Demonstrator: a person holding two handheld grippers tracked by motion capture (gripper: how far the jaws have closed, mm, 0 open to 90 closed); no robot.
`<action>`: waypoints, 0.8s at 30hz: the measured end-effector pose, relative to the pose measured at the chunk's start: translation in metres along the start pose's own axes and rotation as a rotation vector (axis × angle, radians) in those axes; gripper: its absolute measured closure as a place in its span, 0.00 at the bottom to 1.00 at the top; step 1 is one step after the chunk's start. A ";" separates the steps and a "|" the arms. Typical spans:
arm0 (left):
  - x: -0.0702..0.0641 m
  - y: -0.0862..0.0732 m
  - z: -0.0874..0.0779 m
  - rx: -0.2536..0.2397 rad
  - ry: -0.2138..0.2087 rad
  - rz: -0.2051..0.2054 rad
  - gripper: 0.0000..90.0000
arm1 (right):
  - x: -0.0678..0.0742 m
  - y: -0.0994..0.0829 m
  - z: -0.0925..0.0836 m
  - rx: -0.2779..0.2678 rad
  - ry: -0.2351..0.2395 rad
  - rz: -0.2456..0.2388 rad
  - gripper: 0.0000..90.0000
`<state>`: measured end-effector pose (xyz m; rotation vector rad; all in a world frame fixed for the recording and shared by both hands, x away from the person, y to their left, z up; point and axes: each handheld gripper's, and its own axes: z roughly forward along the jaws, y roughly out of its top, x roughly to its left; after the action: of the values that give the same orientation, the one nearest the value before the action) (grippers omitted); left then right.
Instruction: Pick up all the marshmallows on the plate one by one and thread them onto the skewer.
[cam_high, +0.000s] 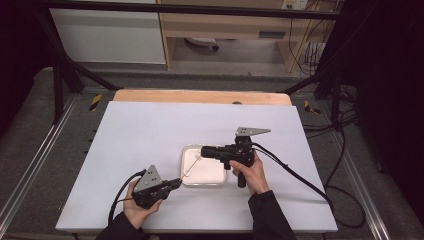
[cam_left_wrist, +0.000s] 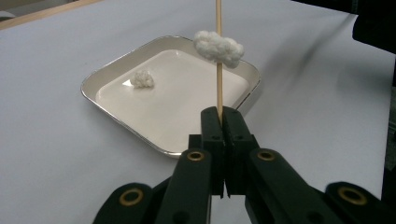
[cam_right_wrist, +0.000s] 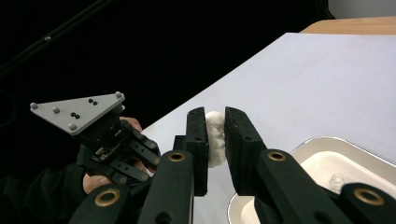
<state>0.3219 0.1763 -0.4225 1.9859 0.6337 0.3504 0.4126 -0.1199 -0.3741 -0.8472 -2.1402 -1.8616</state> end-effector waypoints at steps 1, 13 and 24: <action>0.000 0.000 0.000 0.000 0.001 0.000 0.99 | 0.000 -0.001 0.000 -0.001 0.002 0.001 0.90; -0.002 0.000 0.002 0.000 0.002 0.004 0.99 | 0.003 -0.005 0.003 0.008 0.011 -0.002 0.90; -0.005 0.003 0.006 0.003 0.007 -0.001 0.99 | 0.006 -0.008 0.003 0.014 0.003 -0.015 0.90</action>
<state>0.3216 0.1684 -0.4227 1.9877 0.6399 0.3556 0.4042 -0.1158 -0.3781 -0.8273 -2.1616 -1.8512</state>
